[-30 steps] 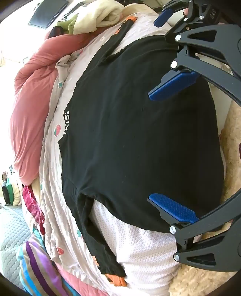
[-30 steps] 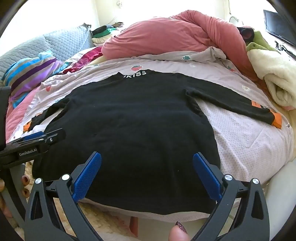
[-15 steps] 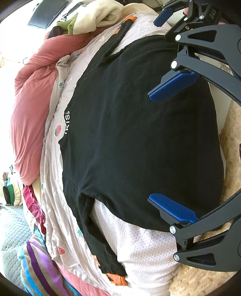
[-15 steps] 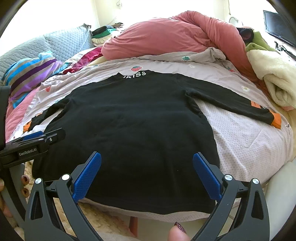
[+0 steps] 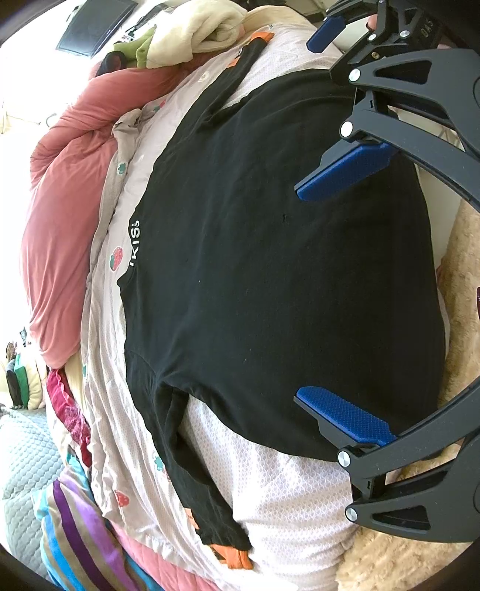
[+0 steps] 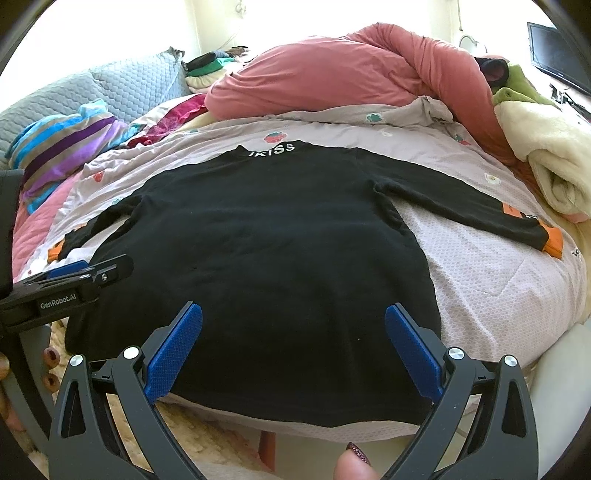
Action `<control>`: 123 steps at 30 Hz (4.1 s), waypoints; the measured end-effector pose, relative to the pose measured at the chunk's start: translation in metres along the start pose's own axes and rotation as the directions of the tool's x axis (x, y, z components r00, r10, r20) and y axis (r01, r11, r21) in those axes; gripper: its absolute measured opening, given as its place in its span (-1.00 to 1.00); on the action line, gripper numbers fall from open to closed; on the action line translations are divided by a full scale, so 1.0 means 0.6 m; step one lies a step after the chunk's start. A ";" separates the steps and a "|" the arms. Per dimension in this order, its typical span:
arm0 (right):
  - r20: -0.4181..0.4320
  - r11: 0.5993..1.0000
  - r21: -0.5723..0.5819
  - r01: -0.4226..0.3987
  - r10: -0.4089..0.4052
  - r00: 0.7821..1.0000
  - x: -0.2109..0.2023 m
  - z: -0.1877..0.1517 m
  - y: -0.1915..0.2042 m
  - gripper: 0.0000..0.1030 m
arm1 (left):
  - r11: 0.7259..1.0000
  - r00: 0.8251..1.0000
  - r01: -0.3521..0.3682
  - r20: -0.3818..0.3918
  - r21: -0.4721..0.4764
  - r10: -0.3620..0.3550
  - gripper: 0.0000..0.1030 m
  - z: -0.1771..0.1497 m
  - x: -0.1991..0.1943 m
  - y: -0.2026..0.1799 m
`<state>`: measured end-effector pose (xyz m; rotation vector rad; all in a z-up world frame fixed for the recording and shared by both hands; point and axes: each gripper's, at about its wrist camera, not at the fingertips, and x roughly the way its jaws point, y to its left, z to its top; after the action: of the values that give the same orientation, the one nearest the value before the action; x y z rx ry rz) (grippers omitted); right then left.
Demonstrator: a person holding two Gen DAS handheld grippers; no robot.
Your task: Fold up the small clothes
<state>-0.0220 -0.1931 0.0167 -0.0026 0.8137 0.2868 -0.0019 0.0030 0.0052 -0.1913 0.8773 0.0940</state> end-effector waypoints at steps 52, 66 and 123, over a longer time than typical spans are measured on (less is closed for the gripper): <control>0.020 0.995 0.078 0.070 -0.071 0.997 0.029 0.029 -0.067 0.92 | 0.999 1.000 0.007 -0.030 0.054 -0.005 0.84 0.039 0.043 -0.044; -0.007 0.959 0.206 0.194 -0.196 0.980 0.068 0.063 -0.182 0.92 | 0.991 0.995 0.072 -0.073 0.115 -0.064 0.84 0.114 0.109 -0.087; 0.110 0.799 0.565 0.207 -0.322 0.940 0.119 0.178 -0.465 -0.62 | 0.988 0.985 0.100 -0.154 0.119 -0.081 0.84 0.274 0.312 -0.058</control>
<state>0.1719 -0.4315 0.0092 0.4444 0.6577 -0.2229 0.2468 0.0030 -0.0324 -0.1207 1.0186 -0.0619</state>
